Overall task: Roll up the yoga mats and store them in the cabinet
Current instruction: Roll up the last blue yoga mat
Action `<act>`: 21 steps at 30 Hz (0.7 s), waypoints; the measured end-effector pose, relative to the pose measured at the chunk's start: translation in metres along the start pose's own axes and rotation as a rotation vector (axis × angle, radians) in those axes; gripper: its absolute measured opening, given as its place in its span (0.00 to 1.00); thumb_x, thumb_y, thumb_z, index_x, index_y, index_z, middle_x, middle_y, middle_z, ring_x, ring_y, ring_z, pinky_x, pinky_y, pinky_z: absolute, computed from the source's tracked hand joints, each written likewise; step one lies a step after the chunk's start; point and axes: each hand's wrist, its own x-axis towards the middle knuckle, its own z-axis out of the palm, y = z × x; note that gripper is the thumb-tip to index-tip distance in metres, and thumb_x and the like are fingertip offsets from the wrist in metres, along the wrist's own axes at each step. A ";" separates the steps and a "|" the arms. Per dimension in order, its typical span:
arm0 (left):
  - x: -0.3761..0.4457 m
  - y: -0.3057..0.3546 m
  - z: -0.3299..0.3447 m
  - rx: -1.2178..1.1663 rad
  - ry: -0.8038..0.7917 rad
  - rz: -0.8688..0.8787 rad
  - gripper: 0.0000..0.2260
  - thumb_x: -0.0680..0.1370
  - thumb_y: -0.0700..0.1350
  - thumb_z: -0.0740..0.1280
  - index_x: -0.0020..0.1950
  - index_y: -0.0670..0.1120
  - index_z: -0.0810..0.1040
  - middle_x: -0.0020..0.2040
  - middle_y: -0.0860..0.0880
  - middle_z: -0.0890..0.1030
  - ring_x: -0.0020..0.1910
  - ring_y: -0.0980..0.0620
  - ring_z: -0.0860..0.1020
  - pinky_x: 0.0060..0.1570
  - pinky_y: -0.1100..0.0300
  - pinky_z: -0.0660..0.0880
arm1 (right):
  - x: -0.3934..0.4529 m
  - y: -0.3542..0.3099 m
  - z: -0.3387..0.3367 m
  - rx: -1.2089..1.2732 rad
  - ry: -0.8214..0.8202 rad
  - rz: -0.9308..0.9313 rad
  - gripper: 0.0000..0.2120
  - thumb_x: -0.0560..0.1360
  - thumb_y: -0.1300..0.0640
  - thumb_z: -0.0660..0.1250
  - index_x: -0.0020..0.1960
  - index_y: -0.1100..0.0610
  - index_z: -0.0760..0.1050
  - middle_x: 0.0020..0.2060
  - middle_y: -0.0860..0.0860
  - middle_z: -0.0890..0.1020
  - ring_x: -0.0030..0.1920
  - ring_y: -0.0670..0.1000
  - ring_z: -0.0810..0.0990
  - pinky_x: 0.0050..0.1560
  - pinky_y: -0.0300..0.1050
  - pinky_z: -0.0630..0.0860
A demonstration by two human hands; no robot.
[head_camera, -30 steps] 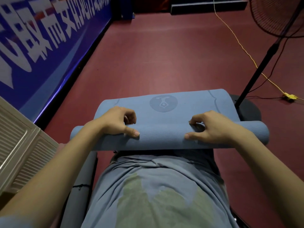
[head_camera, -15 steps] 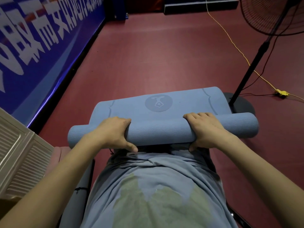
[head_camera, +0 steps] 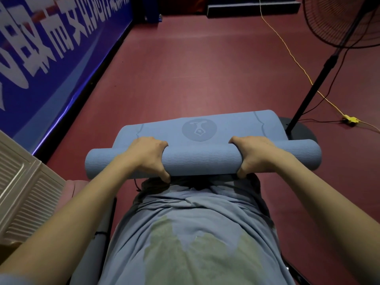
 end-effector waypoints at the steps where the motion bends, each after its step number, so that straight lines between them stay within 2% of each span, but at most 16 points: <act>1: 0.001 0.000 -0.006 -0.009 -0.025 0.009 0.35 0.52 0.73 0.74 0.51 0.54 0.76 0.41 0.56 0.79 0.44 0.50 0.78 0.44 0.53 0.77 | 0.000 0.000 -0.002 0.003 -0.007 0.008 0.40 0.54 0.42 0.77 0.64 0.47 0.68 0.45 0.45 0.79 0.45 0.53 0.79 0.40 0.47 0.72; 6: 0.005 0.001 -0.025 -0.052 -0.115 0.034 0.34 0.48 0.74 0.74 0.42 0.52 0.77 0.37 0.53 0.80 0.39 0.50 0.79 0.42 0.50 0.80 | 0.003 0.001 -0.011 0.033 -0.066 0.026 0.41 0.51 0.42 0.78 0.62 0.46 0.72 0.44 0.45 0.79 0.45 0.52 0.79 0.42 0.48 0.77; 10: -0.012 0.005 -0.019 -0.036 -0.106 0.057 0.33 0.49 0.74 0.74 0.41 0.51 0.77 0.36 0.53 0.80 0.37 0.51 0.78 0.40 0.51 0.80 | -0.011 -0.003 -0.012 0.029 -0.119 0.002 0.41 0.53 0.42 0.80 0.63 0.47 0.71 0.48 0.46 0.79 0.47 0.51 0.78 0.42 0.47 0.76; 16: -0.038 0.013 -0.016 -0.002 -0.140 0.049 0.35 0.48 0.76 0.71 0.42 0.51 0.77 0.37 0.54 0.80 0.38 0.50 0.79 0.41 0.52 0.79 | -0.035 -0.010 0.000 0.068 -0.146 -0.039 0.38 0.53 0.41 0.79 0.60 0.45 0.70 0.45 0.43 0.77 0.44 0.49 0.78 0.38 0.45 0.74; 21: -0.068 0.022 -0.005 -0.017 -0.175 0.043 0.34 0.50 0.76 0.71 0.44 0.53 0.77 0.38 0.55 0.79 0.39 0.52 0.78 0.40 0.55 0.77 | -0.058 -0.015 0.006 0.053 -0.212 -0.075 0.37 0.55 0.41 0.79 0.60 0.43 0.69 0.44 0.42 0.75 0.44 0.48 0.77 0.41 0.46 0.75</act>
